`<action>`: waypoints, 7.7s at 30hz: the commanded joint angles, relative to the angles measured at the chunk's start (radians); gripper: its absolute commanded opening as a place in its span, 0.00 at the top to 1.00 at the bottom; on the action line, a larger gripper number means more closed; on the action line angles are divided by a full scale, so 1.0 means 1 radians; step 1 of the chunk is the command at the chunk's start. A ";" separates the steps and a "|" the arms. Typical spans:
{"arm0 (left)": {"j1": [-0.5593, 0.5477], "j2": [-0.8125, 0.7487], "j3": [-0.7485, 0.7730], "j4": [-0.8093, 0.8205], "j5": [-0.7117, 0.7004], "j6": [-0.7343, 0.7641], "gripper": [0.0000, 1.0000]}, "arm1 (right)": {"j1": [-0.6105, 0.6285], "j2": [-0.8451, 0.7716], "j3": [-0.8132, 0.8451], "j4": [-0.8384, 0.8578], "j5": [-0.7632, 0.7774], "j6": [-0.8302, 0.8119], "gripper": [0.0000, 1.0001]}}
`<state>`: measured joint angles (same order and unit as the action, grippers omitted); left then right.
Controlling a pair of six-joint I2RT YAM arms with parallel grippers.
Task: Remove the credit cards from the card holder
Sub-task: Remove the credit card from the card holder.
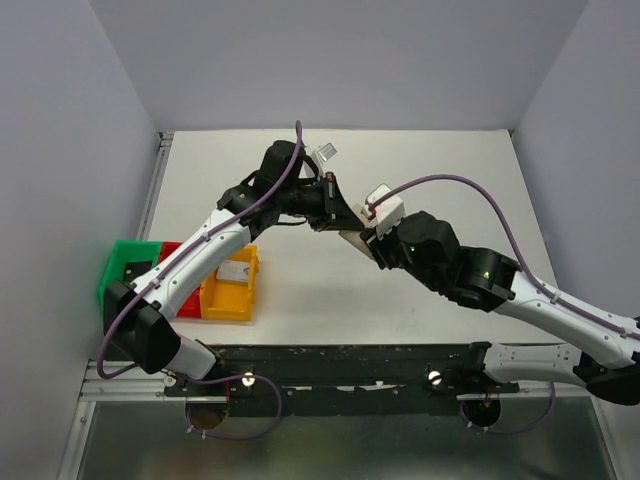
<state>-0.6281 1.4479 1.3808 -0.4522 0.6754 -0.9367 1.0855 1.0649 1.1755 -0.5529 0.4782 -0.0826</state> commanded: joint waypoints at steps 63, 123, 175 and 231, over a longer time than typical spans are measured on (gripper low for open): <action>-0.004 -0.075 -0.080 0.029 0.069 0.035 1.00 | 0.005 0.099 0.067 -0.044 0.264 0.012 1.00; -0.064 -0.336 -0.414 0.294 0.386 1.038 1.00 | -0.176 -0.169 -0.105 -0.058 -0.563 0.282 0.39; -0.097 -0.423 -0.430 0.193 0.428 1.147 1.00 | -0.277 -0.275 -0.019 -0.144 -0.377 0.176 0.37; -0.130 -0.376 -0.371 0.352 0.449 1.093 1.00 | -0.265 -0.056 -0.042 -0.165 -1.004 0.132 0.45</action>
<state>-0.7547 1.1007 0.9905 -0.2512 1.0672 0.1555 0.8097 0.9817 1.1564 -0.6594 -0.4870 0.0845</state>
